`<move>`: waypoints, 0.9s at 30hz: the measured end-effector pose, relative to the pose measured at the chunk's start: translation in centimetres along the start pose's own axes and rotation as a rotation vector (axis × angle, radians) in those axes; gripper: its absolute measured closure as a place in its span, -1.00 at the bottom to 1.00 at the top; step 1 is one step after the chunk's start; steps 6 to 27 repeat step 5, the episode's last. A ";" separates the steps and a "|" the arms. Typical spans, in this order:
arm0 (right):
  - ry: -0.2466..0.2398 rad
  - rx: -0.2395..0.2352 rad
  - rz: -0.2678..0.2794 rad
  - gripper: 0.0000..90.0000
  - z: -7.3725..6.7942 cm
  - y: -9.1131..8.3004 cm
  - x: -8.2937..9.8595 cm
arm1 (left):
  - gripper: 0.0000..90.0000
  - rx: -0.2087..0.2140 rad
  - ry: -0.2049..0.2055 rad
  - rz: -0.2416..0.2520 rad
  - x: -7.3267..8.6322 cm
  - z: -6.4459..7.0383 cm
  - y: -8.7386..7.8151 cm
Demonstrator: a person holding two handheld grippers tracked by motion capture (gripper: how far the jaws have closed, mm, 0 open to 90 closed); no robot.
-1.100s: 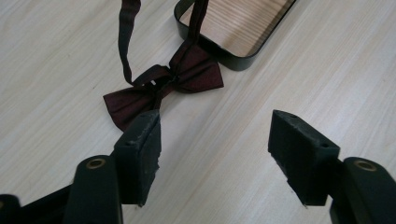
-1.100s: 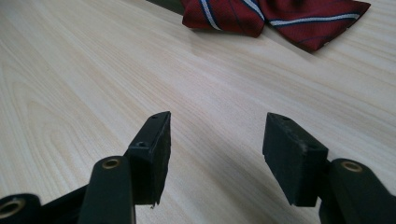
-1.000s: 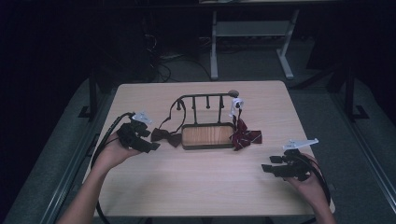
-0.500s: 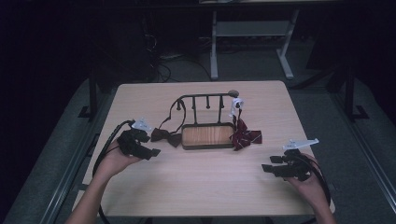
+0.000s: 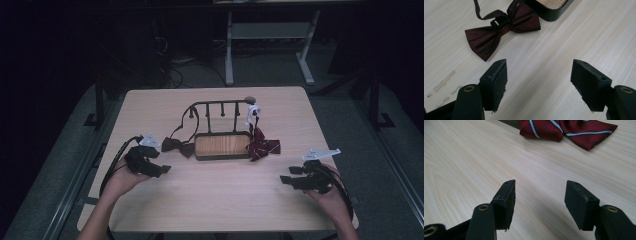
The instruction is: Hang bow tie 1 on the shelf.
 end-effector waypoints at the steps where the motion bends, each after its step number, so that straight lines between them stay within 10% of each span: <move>1: -0.003 0.001 0.000 -0.07 0.0 0.0 0.0 | -0.34 0.000 -0.003 0.007 0.2 0.1 0.1; 27: -0.013 0.019 -0.016 -0.08 -0.1 0.2 0.0 | -0.35 0.011 -0.019 0.039 0.7 0.4 0.3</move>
Point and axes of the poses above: each handheld gripper's, and its own axes: y roughly forward along the jaws, x roughly out of its underside, z roughly to its right, the point moved 4 cm from there along y, roughly forward along the jaws, and after that the axes turned 15 degrees about -y, right-handed, at the moved point
